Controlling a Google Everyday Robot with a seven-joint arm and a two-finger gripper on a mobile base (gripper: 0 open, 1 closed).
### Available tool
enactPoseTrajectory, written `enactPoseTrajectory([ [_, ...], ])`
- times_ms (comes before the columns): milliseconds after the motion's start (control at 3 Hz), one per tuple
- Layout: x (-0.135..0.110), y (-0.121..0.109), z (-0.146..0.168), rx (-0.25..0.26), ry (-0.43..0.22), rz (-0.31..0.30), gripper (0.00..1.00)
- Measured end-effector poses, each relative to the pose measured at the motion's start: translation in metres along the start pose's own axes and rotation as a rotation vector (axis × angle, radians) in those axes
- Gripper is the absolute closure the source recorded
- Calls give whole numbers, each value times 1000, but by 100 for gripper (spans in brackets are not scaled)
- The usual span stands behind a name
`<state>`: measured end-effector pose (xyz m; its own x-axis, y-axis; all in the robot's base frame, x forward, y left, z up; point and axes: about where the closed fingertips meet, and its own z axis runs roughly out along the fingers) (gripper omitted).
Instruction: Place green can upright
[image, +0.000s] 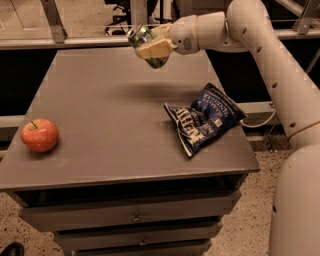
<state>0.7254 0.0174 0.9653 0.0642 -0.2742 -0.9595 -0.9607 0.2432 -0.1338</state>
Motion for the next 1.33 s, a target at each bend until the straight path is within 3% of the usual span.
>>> enactPoseTrajectory([
  [333, 22, -14, -32, -13, -77, 41, 100],
  [1000, 22, -15, -29, -19, -81, 42, 100],
  [1333, 38, -20, -48, -29, -150, 83, 100],
])
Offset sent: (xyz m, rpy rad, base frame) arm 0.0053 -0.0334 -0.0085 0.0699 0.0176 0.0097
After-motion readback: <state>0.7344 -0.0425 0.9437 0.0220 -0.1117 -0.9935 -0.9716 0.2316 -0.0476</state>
